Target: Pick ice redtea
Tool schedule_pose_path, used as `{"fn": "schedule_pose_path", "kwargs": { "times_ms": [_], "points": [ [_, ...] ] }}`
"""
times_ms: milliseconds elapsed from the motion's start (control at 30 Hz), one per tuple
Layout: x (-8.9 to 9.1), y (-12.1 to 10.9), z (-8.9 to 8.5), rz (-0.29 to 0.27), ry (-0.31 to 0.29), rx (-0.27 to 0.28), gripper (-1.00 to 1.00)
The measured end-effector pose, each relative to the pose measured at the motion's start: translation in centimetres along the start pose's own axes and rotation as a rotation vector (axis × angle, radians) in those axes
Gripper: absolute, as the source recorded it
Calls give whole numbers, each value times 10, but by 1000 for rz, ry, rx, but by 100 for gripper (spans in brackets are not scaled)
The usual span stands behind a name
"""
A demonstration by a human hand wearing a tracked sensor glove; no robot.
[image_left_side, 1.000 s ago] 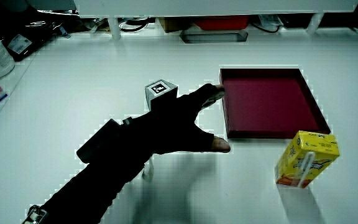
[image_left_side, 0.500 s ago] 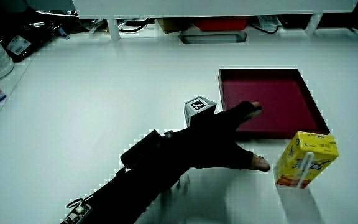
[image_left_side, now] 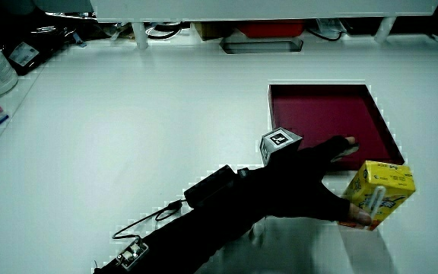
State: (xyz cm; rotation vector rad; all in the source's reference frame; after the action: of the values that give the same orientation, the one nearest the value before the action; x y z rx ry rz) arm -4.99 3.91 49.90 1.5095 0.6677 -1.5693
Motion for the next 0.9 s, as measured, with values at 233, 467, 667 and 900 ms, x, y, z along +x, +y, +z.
{"fn": "schedule_pose_path", "kwargs": {
  "times_ms": [233,467,667,900],
  "points": [
    [4,6,-5,-37,-43,2,0],
    [3,7,-2,-47,-6,44,12],
    [1,6,0,-57,45,104,37],
    [-5,7,2,-53,23,115,67]
  ]
}}
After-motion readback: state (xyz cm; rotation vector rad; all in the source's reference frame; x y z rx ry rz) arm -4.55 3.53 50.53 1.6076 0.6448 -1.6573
